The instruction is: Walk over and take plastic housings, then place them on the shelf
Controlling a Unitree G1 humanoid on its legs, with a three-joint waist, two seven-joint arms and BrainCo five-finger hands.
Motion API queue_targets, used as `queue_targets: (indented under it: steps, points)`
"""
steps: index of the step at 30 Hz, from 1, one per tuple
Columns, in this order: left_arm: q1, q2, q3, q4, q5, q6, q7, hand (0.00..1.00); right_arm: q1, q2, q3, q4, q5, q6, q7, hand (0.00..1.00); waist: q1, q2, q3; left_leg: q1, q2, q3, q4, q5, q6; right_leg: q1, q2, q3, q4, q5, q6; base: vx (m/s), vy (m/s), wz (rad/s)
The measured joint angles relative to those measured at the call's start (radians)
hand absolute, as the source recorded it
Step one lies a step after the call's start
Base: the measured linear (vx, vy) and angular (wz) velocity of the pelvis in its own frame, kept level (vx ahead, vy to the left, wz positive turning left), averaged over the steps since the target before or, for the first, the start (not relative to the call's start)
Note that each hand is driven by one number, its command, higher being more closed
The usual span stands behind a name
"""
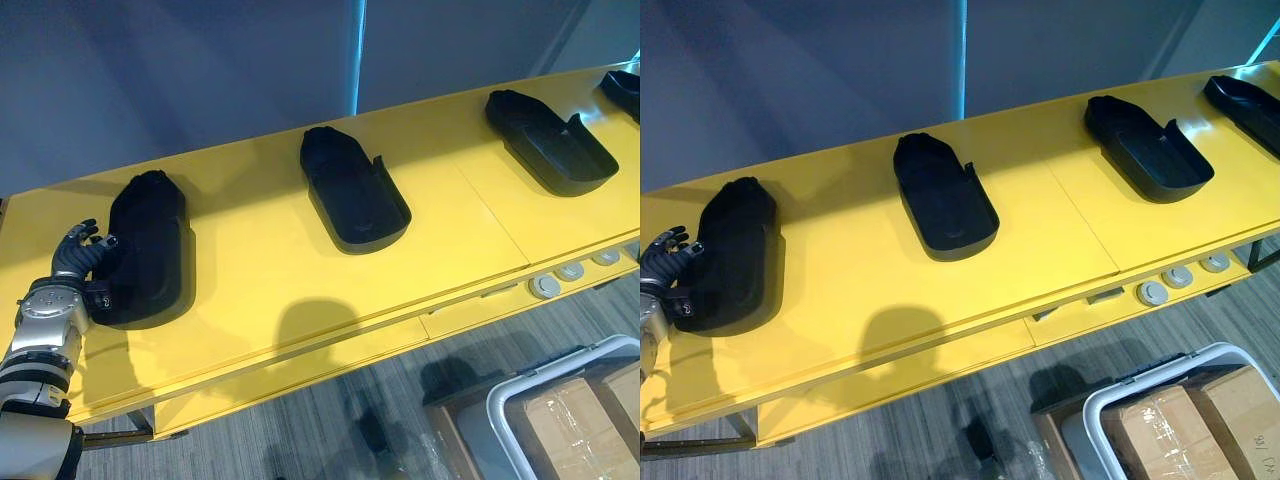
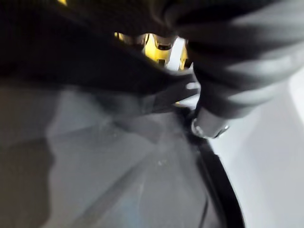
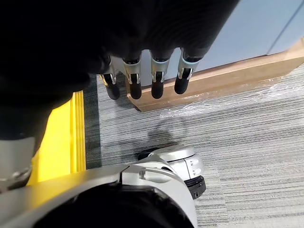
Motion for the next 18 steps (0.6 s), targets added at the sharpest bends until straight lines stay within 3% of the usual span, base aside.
queue_targets:
  steps: [9,12,16,17,18]
  points:
    - [0.007,-0.037,0.022,-0.318,-0.019,0.007,0.066,0.0,0.002,0.004,-0.037,0.028,-0.001,0.042,0.003,0.0,0.029,0.019,-0.013,0.052,-0.007,-0.046,-0.004,0.007,0.006,0.078,-0.017,-0.063,-0.002,-0.001,-0.001,-0.02,0.017,0.15]
    - [0.107,-0.098,0.16,-0.534,0.007,-0.009,0.124,0.0,0.004,0.005,-0.065,0.051,-0.001,0.05,0.005,0.0,0.049,0.037,-0.037,0.084,-0.011,-0.052,-0.037,0.02,0.003,0.101,-0.018,-0.071,-0.002,-0.002,-0.003,-0.05,0.022,0.1]
    - [0.265,-0.237,0.342,-0.789,0.149,-0.034,0.223,0.0,0.005,0.008,-0.102,0.11,-0.007,0.056,0.008,0.0,0.072,0.059,-0.095,0.126,-0.011,-0.068,-0.069,0.03,0.002,0.136,-0.012,-0.089,-0.004,-0.009,-0.009,0.01,0.009,0.1]
    - [0.344,-0.3,0.386,-0.886,0.222,-0.048,0.251,1.0,0.009,0.008,-0.116,0.131,-0.009,0.056,0.009,0.0,0.075,0.06,-0.124,0.131,-0.011,-0.071,-0.072,0.026,-0.004,0.139,-0.011,-0.092,-0.008,-0.017,-0.011,-0.01,0.009,0.04]
    - [0.382,-0.34,0.4,-0.933,0.248,-0.057,0.264,1.0,0.013,0.01,-0.128,0.138,-0.01,0.056,0.009,0.0,0.081,0.062,-0.139,0.132,-0.011,-0.072,-0.071,0.022,-0.008,0.141,-0.011,-0.094,-0.008,-0.02,-0.013,-0.01,0.013,0.08]
